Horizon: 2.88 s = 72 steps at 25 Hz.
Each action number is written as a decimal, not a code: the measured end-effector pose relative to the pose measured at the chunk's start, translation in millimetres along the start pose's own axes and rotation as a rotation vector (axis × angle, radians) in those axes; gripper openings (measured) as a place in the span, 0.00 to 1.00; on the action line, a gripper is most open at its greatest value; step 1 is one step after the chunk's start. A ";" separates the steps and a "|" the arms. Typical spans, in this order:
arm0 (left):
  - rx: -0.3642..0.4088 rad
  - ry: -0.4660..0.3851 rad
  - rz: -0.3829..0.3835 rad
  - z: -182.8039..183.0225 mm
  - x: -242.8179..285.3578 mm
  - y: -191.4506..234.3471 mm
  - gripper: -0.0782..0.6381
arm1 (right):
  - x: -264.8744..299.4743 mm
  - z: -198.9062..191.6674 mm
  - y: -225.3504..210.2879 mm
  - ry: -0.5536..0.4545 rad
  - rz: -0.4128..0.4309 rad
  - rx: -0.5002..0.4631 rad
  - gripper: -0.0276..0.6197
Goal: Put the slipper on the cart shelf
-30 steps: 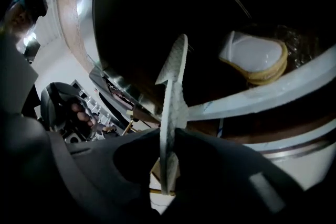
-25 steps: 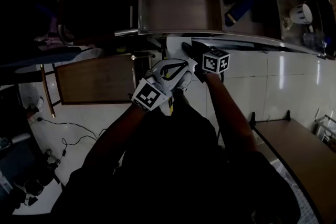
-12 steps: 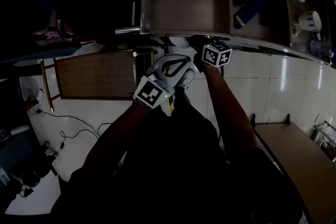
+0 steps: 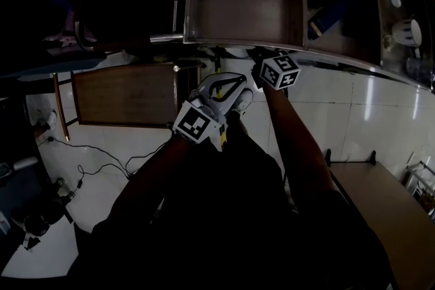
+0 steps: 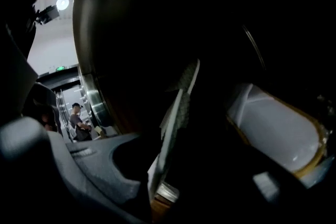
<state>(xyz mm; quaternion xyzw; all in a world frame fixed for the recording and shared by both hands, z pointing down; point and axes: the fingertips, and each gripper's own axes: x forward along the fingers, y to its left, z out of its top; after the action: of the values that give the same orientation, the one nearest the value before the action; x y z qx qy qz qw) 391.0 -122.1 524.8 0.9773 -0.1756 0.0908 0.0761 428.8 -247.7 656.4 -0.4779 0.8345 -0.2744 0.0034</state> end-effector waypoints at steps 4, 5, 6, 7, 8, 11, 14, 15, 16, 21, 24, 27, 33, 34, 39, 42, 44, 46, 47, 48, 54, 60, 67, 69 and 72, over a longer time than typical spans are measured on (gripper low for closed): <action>-0.003 -0.001 0.009 -1.6 1.3 1.4 0.12 | -1.1 3.8 -4.9 0.003 -0.080 -0.098 0.24; -0.004 0.000 0.011 -1.5 1.7 1.8 0.12 | -1.3 5.4 -6.9 0.002 -0.098 -0.109 0.26; -0.004 -0.001 0.013 -1.1 2.1 2.2 0.12 | -1.5 7.2 -9.5 0.001 -0.116 -0.117 0.28; -0.001 -0.002 0.015 -0.5 2.4 2.7 0.12 | -2.1 8.9 -12.2 0.000 -0.134 -0.121 0.30; 0.003 -0.004 0.016 0.3 2.4 3.1 0.12 | -3.4 10.5 -15.0 -0.002 -0.152 -0.122 0.33; 0.006 -0.007 0.021 2.4 1.5 2.9 0.12 | -11.2 15.3 -21.1 -0.016 -0.197 -0.118 0.42; 0.006 -0.006 0.028 4.6 -0.9 3.6 0.12 | -19.1 20.6 -21.0 -0.022 -0.223 -0.143 0.48; 0.015 -0.005 0.030 5.0 -1.9 4.0 0.12 | -21.3 22.1 -20.4 -0.020 -0.230 -0.159 0.49; 0.031 -0.003 0.031 4.9 -3.0 4.5 0.12 | -23.6 23.8 -19.6 -0.020 -0.236 -0.175 0.50; 0.021 -0.012 0.053 9.2 -8.7 7.4 0.12 | -37.3 30.5 -13.2 0.000 -0.235 -0.208 0.50; 0.023 -0.014 0.072 12.9 -14.0 9.9 0.12 | -45.7 26.0 -5.1 0.029 -0.203 -0.217 0.50; 0.064 -0.006 0.080 13.5 -21.9 5.6 0.12 | -61.3 15.2 7.3 0.075 -0.176 -0.242 0.50; 0.079 -0.008 0.104 27.4 -45.3 -7.8 0.12 | -84.5 8.1 46.1 0.093 -0.083 -0.320 0.49; 0.073 -0.003 0.106 24.9 -49.3 -10.0 0.12 | -88.2 9.7 52.7 0.087 -0.069 -0.333 0.48; 0.029 0.017 0.141 18.8 -71.6 -17.0 0.12 | -103.6 10.0 92.1 0.080 0.038 -0.359 0.28; 0.039 0.021 0.154 13.0 -84.7 -16.1 0.12 | -104.2 5.2 113.9 0.086 0.089 -0.361 0.16; 0.038 0.020 0.159 14.2 -96.1 -16.1 0.12 | -103.6 -0.1 130.0 0.092 0.110 -0.359 0.10; 0.017 0.009 0.169 18.5 -108.1 -13.5 0.12 | -99.6 -5.7 147.3 0.098 0.135 -0.363 0.05; 0.012 0.000 0.173 19.6 -113.9 -10.9 0.12 | -96.0 -8.2 156.2 0.102 0.150 -0.368 0.04; 0.010 -0.009 0.176 19.6 -120.1 -8.1 0.12 | -91.8 -10.4 165.5 0.105 0.163 -0.373 0.05; 0.022 -0.040 0.168 6.7 -176.7 1.7 0.12 | -67.2 -18.4 237.5 0.102 0.221 -0.403 0.04; 0.034 -0.057 0.147 -6.5 -260.3 10.5 0.12 | -42.6 -25.1 336.1 0.080 0.258 -0.413 0.04; -0.004 -0.078 0.124 -15.7 -355.1 24.2 0.12 | -27.9 -52.9 434.8 0.095 0.283 -0.412 0.04; -0.002 -0.085 0.103 -16.2 -372.7 21.8 0.12 | -26.3 -60.6 456.4 0.098 0.285 -0.444 0.05; 0.032 -0.083 0.092 -16.0 -395.4 18.3 0.12 | -25.7 -67.3 486.3 0.098 0.301 -0.464 0.05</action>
<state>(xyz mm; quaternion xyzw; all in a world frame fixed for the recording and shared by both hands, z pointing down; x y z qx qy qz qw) 17.6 -5.9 461.7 0.9722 -0.2219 0.0563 0.0488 37.9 -5.6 482.7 -0.3227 0.9357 -0.0954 -0.1058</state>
